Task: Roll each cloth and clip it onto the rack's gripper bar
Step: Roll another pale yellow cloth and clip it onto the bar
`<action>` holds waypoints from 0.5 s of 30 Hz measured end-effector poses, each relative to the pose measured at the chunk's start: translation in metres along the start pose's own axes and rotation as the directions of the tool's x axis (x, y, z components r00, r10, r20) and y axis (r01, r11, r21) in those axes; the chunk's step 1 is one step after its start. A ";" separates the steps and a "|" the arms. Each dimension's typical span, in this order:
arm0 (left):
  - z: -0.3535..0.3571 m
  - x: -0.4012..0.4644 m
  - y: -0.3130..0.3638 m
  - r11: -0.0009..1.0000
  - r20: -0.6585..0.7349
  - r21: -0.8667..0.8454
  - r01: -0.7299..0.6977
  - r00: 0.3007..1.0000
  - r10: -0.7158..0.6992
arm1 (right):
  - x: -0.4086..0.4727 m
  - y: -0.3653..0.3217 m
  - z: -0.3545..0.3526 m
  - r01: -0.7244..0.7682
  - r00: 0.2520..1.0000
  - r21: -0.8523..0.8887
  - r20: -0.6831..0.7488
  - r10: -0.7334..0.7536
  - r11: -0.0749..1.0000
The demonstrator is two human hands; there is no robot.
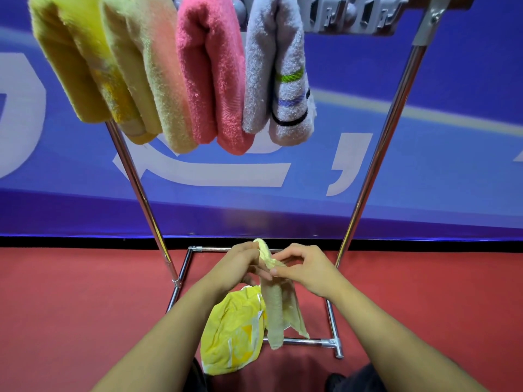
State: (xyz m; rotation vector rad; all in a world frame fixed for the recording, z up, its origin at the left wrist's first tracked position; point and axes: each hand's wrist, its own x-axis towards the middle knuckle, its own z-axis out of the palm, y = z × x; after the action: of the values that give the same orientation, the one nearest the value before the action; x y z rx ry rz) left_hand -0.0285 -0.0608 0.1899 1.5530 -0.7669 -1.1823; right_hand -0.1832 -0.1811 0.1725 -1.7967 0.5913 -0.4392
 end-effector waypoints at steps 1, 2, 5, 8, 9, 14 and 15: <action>0.000 0.000 0.000 0.998 -0.001 -0.059 -0.004 1.000 0.004 | 0.000 -0.001 0.001 0.001 1.000 -0.013 -0.012 -0.002 1.000; 0.001 0.000 0.001 0.994 -0.004 -0.111 -0.005 1.000 0.005 | 0.000 -0.001 0.003 0.004 1.000 -0.025 -0.028 -0.004 1.000; 0.002 0.001 0.000 0.978 -0.007 -0.209 0.013 1.000 -0.015 | 0.001 0.000 0.006 0.013 0.995 -0.077 -0.095 -0.021 0.997; 0.003 0.001 0.002 0.979 0.013 -0.204 0.024 1.000 -0.022 | 0.004 0.002 0.007 0.023 0.986 -0.150 -0.162 -0.048 0.988; 0.004 0.001 0.002 0.981 0.007 -0.191 0.020 1.000 -0.019 | 0.004 0.001 0.007 0.028 0.983 -0.165 -0.172 -0.056 0.986; -0.002 0.008 -0.007 0.878 -0.229 0.474 -0.061 0.955 0.190 | 0.007 -0.001 0.001 0.026 0.977 -0.121 -0.207 -0.051 0.992; -0.003 0.009 -0.010 0.773 -0.251 0.632 -0.055 0.929 0.271 | 0.008 -0.001 -0.001 0.023 0.975 -0.121 -0.219 -0.049 0.992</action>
State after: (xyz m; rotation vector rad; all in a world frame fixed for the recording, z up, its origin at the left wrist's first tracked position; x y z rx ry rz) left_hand -0.0233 -0.0647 0.1778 2.1004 -1.1041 -0.5162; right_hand -0.1773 -0.1859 0.1738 -1.8863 0.7531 -0.6473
